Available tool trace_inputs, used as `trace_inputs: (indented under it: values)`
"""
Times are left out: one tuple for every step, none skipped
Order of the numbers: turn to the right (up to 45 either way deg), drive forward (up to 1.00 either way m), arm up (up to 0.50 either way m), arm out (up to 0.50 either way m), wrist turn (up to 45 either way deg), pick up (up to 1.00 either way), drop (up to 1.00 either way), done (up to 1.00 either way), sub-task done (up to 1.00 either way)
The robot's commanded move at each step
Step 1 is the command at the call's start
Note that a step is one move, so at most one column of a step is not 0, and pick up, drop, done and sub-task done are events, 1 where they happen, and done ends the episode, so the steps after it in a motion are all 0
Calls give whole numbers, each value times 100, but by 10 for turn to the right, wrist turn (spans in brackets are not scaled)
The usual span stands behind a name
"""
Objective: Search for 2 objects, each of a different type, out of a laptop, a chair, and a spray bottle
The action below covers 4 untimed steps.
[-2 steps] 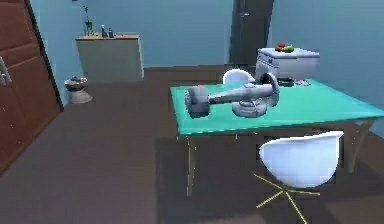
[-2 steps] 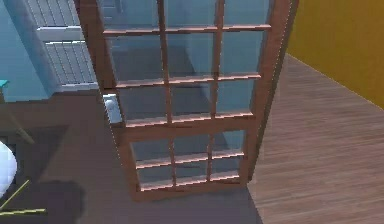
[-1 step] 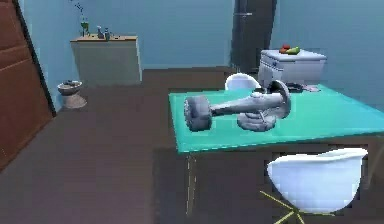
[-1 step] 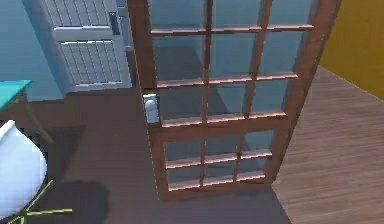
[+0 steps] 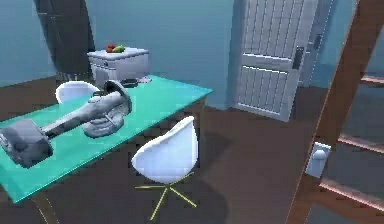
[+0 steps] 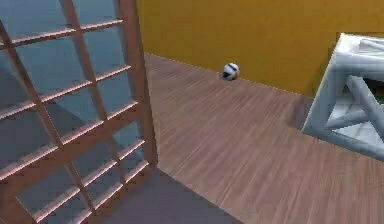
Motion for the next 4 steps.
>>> trace_inputs:
  values:
    - [450,0,0,0,0,0,0,0,0]
    - [180,0,0,0,0,0,0,0,0]
    - [0,35,0,0,0,0,0,0,0]
    - [-450,0,0,0,0,0,0,0,0]
